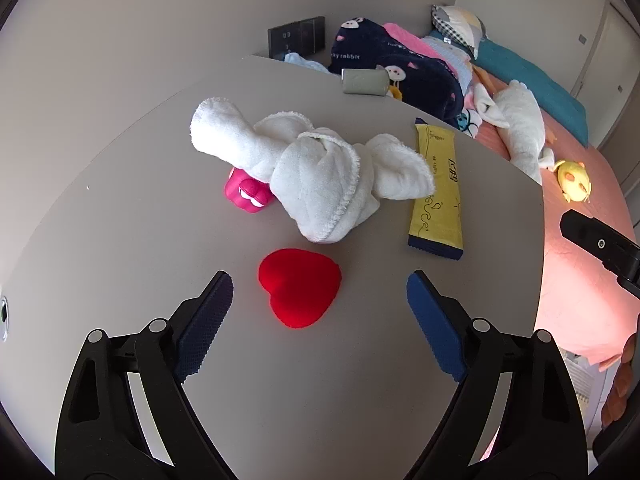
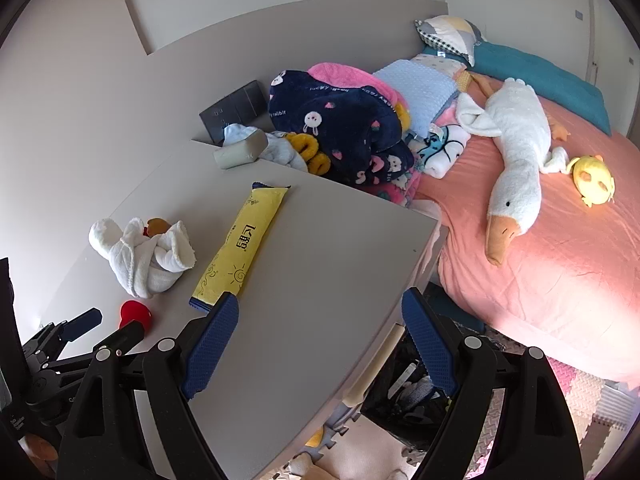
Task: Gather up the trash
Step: 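Grasp the red plush heart with the left gripper while the right gripper grasps the yellow packet, then lift the red heart and yellow packet and carry them toward the bin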
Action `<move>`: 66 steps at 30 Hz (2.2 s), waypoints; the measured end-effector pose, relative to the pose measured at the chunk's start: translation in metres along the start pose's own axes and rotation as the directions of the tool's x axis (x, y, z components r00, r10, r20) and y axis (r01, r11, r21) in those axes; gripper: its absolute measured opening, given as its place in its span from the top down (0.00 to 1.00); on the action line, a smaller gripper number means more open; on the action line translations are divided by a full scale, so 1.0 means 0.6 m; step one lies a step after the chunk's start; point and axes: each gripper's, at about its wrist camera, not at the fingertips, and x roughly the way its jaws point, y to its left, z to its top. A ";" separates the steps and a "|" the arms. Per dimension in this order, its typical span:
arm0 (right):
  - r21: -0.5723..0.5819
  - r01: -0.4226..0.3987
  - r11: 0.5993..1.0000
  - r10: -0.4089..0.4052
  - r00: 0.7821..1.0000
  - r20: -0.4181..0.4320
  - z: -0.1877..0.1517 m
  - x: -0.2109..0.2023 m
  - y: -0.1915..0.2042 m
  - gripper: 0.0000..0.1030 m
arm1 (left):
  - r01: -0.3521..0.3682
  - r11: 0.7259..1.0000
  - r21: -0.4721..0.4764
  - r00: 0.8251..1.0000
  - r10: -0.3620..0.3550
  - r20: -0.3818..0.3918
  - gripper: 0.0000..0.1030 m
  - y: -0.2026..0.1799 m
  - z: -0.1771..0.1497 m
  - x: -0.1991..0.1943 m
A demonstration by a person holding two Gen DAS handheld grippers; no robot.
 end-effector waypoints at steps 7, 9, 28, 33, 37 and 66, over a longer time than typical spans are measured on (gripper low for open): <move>-0.012 -0.015 1.000 0.015 1.000 -0.027 0.021 0.047 0.038 0.19 | 0.001 1.000 0.018 1.000 0.000 -0.020 0.22 0.014 0.011 0.026; -0.015 -0.016 1.000 0.016 0.999 -0.033 0.027 0.062 0.048 0.19 | 0.004 1.000 0.017 1.000 -0.003 -0.026 0.25 0.018 0.016 0.034; -0.057 0.005 0.998 -0.011 0.994 -0.111 0.059 0.166 0.108 0.26 | 0.027 1.000 0.009 0.999 -0.027 -0.041 0.57 0.039 0.018 0.058; -0.098 0.025 0.995 -0.036 0.992 -0.119 0.057 0.178 0.123 0.35 | 0.014 1.000 -0.011 0.999 -0.014 -0.039 0.57 0.059 0.009 0.048; -0.132 0.039 0.990 -0.054 0.992 -0.115 0.056 0.177 0.127 0.54 | 0.003 0.999 -0.032 0.999 -0.004 -0.033 0.57 0.074 0.005 0.039; -0.077 -0.020 0.997 0.016 0.998 -0.054 0.028 0.047 0.061 0.81 | 0.025 1.000 -0.001 0.999 -0.025 0.046 0.57 0.034 -0.006 -0.040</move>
